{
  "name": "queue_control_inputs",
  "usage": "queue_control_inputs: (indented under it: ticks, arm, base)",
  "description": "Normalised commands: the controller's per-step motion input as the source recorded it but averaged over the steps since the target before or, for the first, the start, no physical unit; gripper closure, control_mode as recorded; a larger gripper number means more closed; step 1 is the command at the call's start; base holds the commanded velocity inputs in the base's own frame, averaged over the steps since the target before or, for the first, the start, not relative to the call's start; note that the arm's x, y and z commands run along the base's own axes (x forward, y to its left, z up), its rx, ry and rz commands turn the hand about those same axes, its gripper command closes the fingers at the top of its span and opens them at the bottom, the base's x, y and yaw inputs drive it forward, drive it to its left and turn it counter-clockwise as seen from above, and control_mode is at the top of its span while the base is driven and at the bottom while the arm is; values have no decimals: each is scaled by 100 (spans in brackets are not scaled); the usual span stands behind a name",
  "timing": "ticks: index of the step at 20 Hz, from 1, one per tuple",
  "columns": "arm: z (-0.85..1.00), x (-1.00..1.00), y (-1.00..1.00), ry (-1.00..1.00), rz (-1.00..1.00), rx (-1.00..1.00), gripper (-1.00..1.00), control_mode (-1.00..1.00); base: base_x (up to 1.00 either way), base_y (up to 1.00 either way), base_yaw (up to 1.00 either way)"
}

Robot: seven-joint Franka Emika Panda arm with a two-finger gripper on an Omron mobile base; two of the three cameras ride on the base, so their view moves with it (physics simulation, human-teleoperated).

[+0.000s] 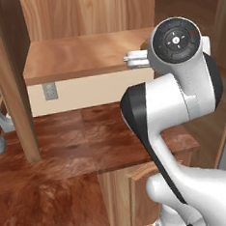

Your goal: Open the cabinet, retrieve the rolling pin, and place it next to the meat on the cutting board to prepare for tenderizing.

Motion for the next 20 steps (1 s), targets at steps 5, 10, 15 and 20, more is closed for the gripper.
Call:
queue_control_inputs:
  ticks: [5, 10, 15, 20]
  arm:
    - [-1, 30, -45, -1, -16, 11, -100, -100]
    - [0, 41, -32, -1, -15, 11, -100, -100]
    - [0, 42, -24, 0, -7, 9, -100, -100]
    - [0, 37, -13, 0, 0, 7, -100, -100]
  base:
    - [0, 0, 0]
    - [0, 0, 0]
    - [0, 0, 0]
    - [0, 0, 0]
